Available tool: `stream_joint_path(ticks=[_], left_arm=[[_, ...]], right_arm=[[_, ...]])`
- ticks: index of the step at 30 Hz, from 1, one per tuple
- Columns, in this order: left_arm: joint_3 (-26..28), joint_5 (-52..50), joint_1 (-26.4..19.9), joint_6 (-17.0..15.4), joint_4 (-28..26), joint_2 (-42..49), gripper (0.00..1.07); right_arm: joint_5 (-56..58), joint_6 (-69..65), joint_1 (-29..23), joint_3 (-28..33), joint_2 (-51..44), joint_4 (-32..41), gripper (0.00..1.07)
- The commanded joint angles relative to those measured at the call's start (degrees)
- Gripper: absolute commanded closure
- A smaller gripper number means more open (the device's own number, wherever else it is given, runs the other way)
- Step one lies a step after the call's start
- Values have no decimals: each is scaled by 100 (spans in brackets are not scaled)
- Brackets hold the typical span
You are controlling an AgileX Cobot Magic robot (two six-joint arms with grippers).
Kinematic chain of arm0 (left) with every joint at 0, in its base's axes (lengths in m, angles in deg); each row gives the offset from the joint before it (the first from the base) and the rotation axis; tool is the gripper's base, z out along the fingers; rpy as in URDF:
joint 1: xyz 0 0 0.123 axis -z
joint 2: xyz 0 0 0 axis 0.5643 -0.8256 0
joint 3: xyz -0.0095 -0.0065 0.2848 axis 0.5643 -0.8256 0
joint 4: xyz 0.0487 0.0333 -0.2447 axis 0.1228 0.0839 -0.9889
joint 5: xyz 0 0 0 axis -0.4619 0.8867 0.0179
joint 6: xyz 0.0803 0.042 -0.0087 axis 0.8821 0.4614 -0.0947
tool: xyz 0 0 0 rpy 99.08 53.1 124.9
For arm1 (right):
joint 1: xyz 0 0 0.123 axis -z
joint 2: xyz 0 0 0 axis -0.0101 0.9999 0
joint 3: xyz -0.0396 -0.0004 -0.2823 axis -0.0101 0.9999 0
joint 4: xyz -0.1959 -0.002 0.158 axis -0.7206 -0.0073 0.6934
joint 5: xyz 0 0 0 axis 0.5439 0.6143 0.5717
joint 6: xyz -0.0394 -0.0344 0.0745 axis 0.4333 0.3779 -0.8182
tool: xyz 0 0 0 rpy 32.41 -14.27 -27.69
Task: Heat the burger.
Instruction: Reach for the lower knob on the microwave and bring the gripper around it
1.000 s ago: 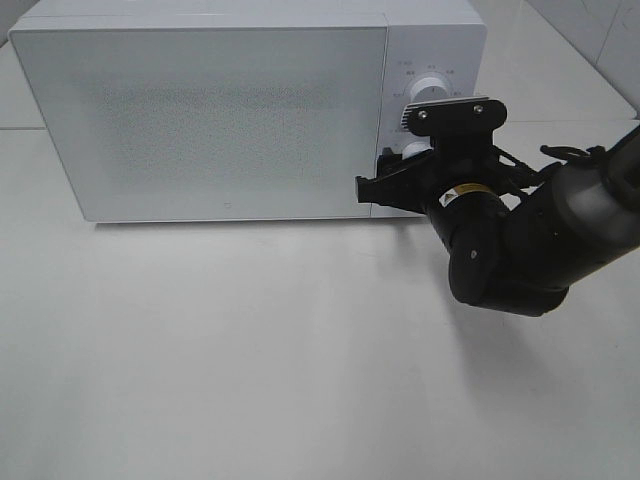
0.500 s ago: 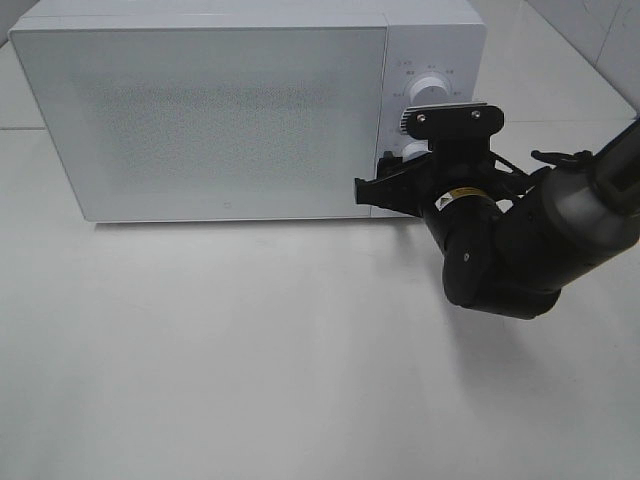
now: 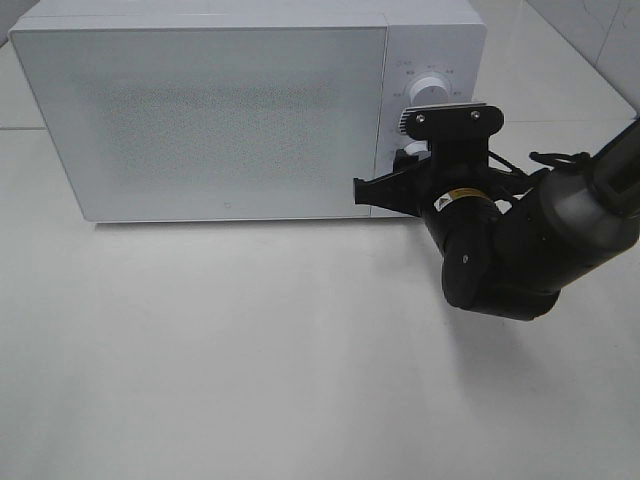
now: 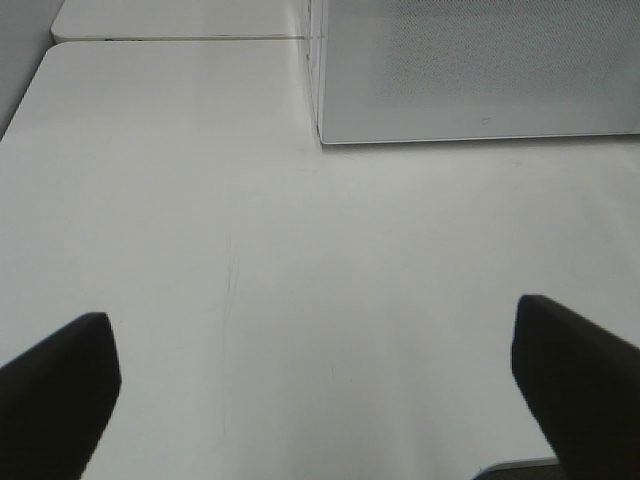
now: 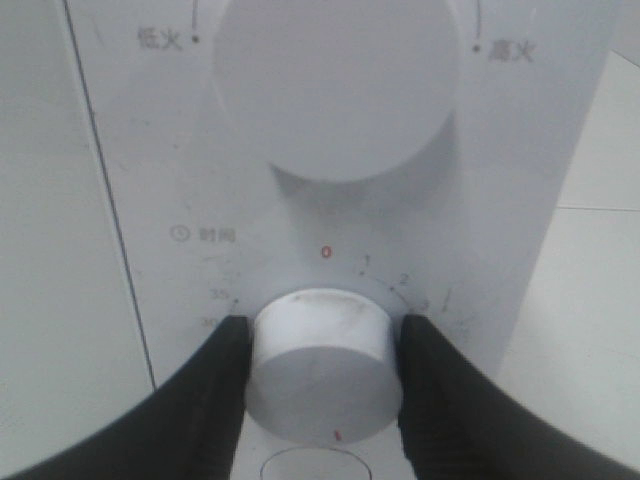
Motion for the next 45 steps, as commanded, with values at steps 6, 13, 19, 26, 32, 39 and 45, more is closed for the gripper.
stream_joint_path(ticks=[6,13,19,26,32,39,45], left_arm=[[0,6,-11,-6,-40,92,7],[0,6,-11,-6,-40,92,7],[0,6,-11,-6,-40,92,7],[0,6,-11,-6,-40,92,7],[0,6,-11,-6,-40,92,7],[0,6,-11,-6,-40,92,7],[0,6,-11,-6,-40,92,7]], right_arm=[[-504,-126,52,-155,-29,-281,104],[-688,-223,52,-155,-29,-504,104],[-699,-928,57,-155,-29,-796,106],[-710,-2647,57,-155,-29,-1157,107],[-888,-4526,57,-155,-29,-1914,107],[-1134,-6446,57,-155,-29,-2246,106],[-1375,-8262,57,-155,-29,-2240,106]])
